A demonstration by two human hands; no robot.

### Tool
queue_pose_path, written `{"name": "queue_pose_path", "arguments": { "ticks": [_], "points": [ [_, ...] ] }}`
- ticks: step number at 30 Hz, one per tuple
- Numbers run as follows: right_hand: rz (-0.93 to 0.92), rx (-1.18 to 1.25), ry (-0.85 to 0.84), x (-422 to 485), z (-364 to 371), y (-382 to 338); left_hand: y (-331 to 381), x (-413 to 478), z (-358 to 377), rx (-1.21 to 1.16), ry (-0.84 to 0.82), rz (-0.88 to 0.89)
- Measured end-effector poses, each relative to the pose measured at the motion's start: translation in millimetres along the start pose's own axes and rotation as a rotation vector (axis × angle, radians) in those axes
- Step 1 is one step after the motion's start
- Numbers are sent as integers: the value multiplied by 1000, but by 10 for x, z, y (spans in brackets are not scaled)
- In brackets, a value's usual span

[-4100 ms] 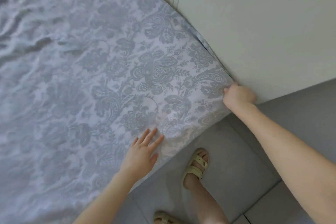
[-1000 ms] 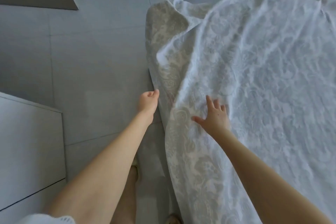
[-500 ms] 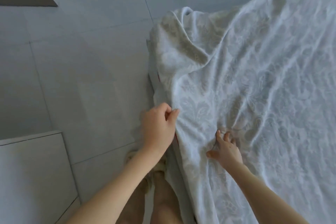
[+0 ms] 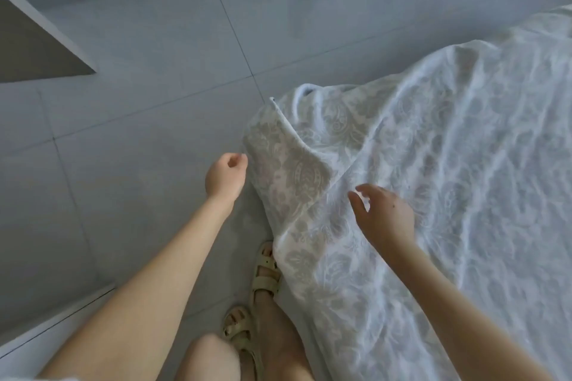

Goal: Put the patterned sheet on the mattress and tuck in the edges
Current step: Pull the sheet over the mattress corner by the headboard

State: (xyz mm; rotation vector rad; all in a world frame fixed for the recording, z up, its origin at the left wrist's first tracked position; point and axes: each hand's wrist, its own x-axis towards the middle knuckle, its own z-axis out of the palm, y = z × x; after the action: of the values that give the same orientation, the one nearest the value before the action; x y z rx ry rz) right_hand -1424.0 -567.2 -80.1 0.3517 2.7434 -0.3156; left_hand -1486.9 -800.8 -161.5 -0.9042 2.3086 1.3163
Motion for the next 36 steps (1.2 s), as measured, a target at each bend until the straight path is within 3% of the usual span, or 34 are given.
{"name": "queue_pose_path", "arguments": {
  "ticks": [4, 7, 9, 11, 15, 18, 20, 23, 25, 27, 29, 31, 32, 34, 36],
  "points": [
    [-189, 17, 119, 834, -94, -680, 345, 612, 97, -183, -126, -99],
    [-200, -147, 20, 1384, 1, -1082, 465, 845, 175, -359, -285, -205],
    [-172, -177, -121, 1616, 115, -1259, 509, 850, 216, -215, -332, -65],
    [-114, -148, -215, 1709, 198, -1328, 542, 764, 216, -8, -267, 165],
    [-68, -98, -211, 1684, 73, -1280, 583, 443, 6, 129, -183, 536],
    [-117, -194, -223, 1610, -98, -1280, 666, 385, -161, 137, -272, 634],
    [-83, -84, -124, 1616, -301, -1300, 880, 407, -303, 80, -276, 658],
    [29, 224, 182, 1684, -792, -1225, 1376, 307, -609, -101, -224, 719],
    [57, 390, 366, 1669, -1045, -1142, 1619, 175, -803, -178, -207, 882],
    [64, 343, 349, 1608, -1076, -1147, 1665, 149, -875, -130, -240, 1014],
    [69, 72, 72, 1604, -944, -1160, 1551, 363, -817, 0, -430, 833],
    [86, -183, -295, 1628, -798, -1216, 1363, 726, -721, 74, -654, 411],
    [76, -282, -411, 1639, -750, -1255, 1240, 906, -666, 71, -682, 234],
    [17, -402, -489, 1636, -679, -1329, 1024, 1196, -506, 98, -600, 29],
    [-30, -427, -493, 1588, -648, -1388, 876, 1340, -305, 247, -601, -25]
  ]
}}
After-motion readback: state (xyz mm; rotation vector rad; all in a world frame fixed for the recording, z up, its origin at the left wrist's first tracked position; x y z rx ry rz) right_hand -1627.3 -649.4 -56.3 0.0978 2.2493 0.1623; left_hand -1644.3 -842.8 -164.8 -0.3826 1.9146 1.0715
